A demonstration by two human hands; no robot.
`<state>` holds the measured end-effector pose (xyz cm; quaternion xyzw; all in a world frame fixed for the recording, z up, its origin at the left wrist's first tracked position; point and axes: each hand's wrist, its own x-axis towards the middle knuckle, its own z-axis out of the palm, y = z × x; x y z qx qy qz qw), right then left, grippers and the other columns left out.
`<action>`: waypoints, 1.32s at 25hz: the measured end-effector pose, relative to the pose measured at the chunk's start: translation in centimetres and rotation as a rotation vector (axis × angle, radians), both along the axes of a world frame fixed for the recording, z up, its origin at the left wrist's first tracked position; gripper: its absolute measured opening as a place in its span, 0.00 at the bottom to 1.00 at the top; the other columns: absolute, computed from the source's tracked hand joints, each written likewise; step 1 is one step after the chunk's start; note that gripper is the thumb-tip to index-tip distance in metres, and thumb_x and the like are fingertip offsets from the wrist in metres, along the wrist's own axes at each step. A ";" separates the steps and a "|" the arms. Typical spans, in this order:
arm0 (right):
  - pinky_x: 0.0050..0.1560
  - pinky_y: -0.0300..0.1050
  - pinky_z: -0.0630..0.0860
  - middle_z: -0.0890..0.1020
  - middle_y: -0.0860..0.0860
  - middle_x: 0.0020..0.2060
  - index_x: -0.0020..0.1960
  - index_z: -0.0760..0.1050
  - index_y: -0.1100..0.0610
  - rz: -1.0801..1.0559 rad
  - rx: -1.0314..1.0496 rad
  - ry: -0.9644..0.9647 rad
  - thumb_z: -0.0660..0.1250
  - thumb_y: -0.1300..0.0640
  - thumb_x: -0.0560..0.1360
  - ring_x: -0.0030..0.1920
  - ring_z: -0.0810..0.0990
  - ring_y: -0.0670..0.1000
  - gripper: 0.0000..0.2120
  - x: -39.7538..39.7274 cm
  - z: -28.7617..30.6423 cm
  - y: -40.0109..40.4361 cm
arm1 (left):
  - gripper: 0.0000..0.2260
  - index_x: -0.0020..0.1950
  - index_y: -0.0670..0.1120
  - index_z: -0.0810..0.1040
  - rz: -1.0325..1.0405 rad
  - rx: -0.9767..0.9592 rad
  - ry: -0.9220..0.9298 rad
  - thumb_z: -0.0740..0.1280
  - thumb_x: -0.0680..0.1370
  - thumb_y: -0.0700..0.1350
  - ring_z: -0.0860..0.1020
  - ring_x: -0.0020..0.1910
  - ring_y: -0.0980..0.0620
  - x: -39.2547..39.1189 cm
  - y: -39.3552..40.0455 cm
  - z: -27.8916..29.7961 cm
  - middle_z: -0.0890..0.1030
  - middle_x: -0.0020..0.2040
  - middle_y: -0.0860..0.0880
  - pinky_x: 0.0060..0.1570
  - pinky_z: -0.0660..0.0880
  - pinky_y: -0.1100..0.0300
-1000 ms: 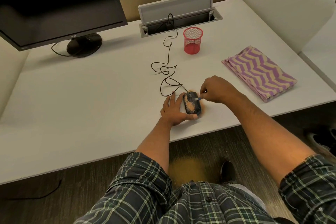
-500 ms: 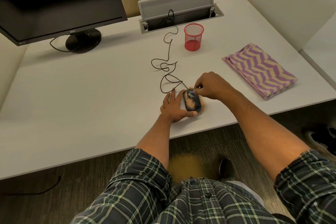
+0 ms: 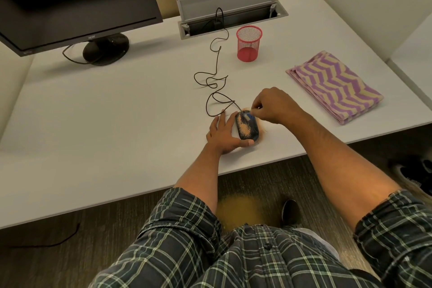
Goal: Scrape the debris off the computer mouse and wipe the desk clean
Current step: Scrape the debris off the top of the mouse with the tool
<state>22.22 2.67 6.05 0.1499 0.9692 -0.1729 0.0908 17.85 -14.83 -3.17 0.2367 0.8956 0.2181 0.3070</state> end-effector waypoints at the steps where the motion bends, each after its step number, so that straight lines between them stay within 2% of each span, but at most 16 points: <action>1: 0.38 0.42 0.72 0.86 0.51 0.43 0.50 0.86 0.56 0.013 -0.010 -0.023 0.73 0.54 0.74 0.38 0.80 0.49 0.08 0.0 -0.1 -0.1 | 0.53 0.81 0.62 0.42 -0.001 -0.001 0.001 0.73 0.68 0.69 0.37 0.80 0.48 0.0 0.0 0.1 0.35 0.81 0.55 0.76 0.46 0.39; 8: 0.34 0.39 0.69 0.83 0.50 0.37 0.49 0.86 0.57 -0.011 -0.048 -0.040 0.73 0.56 0.73 0.35 0.78 0.47 0.07 0.3 0.0 -0.3 | 0.52 0.81 0.62 0.42 0.001 -0.011 -0.003 0.73 0.68 0.69 0.37 0.80 0.48 0.1 0.0 0.2 0.35 0.81 0.54 0.76 0.45 0.40; 11: 0.37 0.41 0.72 0.85 0.51 0.40 0.49 0.86 0.57 -0.060 -0.051 -0.003 0.73 0.56 0.73 0.36 0.79 0.48 0.07 0.2 -0.2 -0.2 | 0.52 0.81 0.62 0.42 -0.003 -0.010 -0.001 0.73 0.68 0.69 0.37 0.80 0.47 0.1 0.0 0.3 0.35 0.81 0.54 0.76 0.45 0.40; 14: 0.35 0.40 0.71 0.83 0.50 0.37 0.49 0.86 0.58 -0.064 -0.086 -0.032 0.74 0.56 0.72 0.35 0.78 0.47 0.07 0.3 -0.4 -0.2 | 0.52 0.81 0.62 0.42 0.000 -0.011 0.001 0.73 0.68 0.69 0.37 0.80 0.48 0.1 0.0 0.2 0.35 0.81 0.54 0.76 0.45 0.40; 17: 0.37 0.41 0.73 0.86 0.53 0.42 0.49 0.86 0.58 -0.105 -0.094 -0.024 0.74 0.57 0.72 0.37 0.79 0.49 0.07 0.2 -0.4 0.0 | 0.52 0.81 0.63 0.42 0.000 -0.009 -0.005 0.73 0.68 0.69 0.37 0.80 0.48 0.1 0.0 0.2 0.35 0.81 0.54 0.76 0.45 0.40; 22: 0.36 0.40 0.71 0.86 0.54 0.44 0.50 0.86 0.58 -0.150 -0.129 -0.008 0.74 0.58 0.72 0.37 0.79 0.48 0.08 0.2 -0.5 0.1 | 0.52 0.81 0.63 0.43 0.005 0.005 0.002 0.73 0.68 0.69 0.37 0.80 0.48 0.0 0.0 -0.1 0.36 0.82 0.54 0.76 0.45 0.40; 25: 0.32 0.38 0.69 0.85 0.54 0.43 0.50 0.86 0.60 -0.127 -0.165 -0.065 0.75 0.58 0.72 0.34 0.76 0.46 0.09 0.3 -0.2 0.4 | 0.53 0.81 0.62 0.43 0.003 0.012 0.002 0.73 0.67 0.70 0.37 0.80 0.47 0.0 0.0 -0.2 0.36 0.82 0.54 0.76 0.45 0.40; 29: 0.31 0.37 0.67 0.82 0.50 0.38 0.50 0.86 0.59 -0.188 -0.182 0.072 0.73 0.57 0.74 0.32 0.75 0.44 0.08 0.1 0.0 0.6 | 0.53 0.81 0.63 0.43 0.002 0.015 0.003 0.73 0.67 0.70 0.37 0.80 0.47 -0.1 -0.1 -0.1 0.36 0.82 0.54 0.76 0.45 0.40; 33: 0.32 0.39 0.69 0.85 0.53 0.42 0.50 0.85 0.60 -0.139 -0.135 -0.073 0.74 0.58 0.72 0.34 0.76 0.47 0.09 0.3 -0.4 0.1 | 0.53 0.81 0.63 0.43 0.006 0.023 0.006 0.74 0.67 0.70 0.37 0.80 0.48 0.0 0.0 -0.3 0.36 0.82 0.54 0.76 0.45 0.40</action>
